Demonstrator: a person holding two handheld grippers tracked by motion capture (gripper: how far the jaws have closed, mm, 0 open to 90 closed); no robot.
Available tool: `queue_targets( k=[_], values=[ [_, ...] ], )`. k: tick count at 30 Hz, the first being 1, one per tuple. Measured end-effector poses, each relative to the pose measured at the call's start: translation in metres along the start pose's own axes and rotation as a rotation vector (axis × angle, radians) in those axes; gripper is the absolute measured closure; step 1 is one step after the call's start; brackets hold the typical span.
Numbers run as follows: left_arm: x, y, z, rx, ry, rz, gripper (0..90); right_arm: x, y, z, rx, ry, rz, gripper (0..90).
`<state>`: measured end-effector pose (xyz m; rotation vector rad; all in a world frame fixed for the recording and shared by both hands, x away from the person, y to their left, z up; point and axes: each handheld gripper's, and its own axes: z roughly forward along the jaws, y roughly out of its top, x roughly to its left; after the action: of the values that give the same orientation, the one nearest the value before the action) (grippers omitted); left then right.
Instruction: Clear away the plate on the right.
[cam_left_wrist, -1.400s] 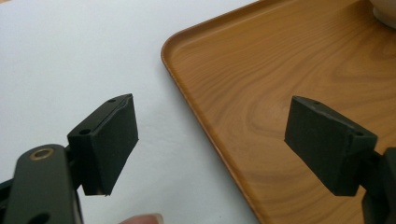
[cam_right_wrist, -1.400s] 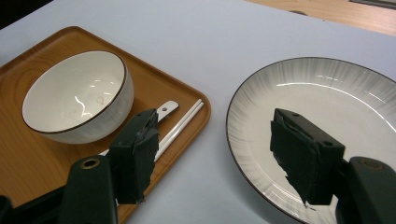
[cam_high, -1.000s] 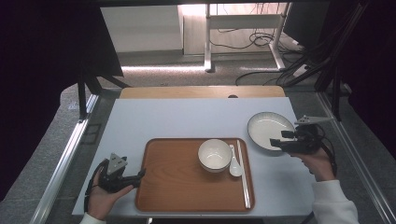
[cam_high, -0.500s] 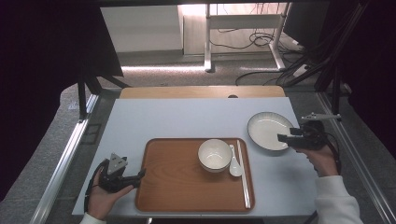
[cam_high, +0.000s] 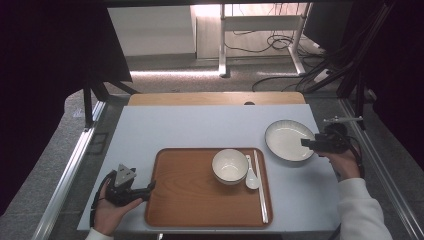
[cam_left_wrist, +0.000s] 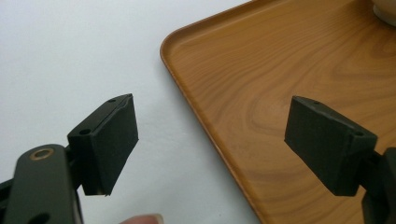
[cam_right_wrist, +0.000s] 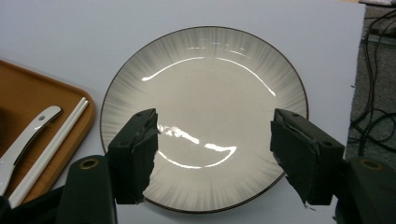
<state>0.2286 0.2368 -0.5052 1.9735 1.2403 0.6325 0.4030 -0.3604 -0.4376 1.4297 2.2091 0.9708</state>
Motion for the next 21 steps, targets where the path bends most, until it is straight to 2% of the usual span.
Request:
queue_targets(
  k=[6,21],
  values=[
    [0.000,0.000,0.000,0.001,-0.001,-0.003,16.9,-0.011,0.004,0.003,0.036,-0.025,0.019,32.5],
    [0.000,0.000,0.002,0.005,0.000,-0.003,16.9,-0.033,0.006,0.021,0.105,-0.036,0.083,37.0]
  ],
)
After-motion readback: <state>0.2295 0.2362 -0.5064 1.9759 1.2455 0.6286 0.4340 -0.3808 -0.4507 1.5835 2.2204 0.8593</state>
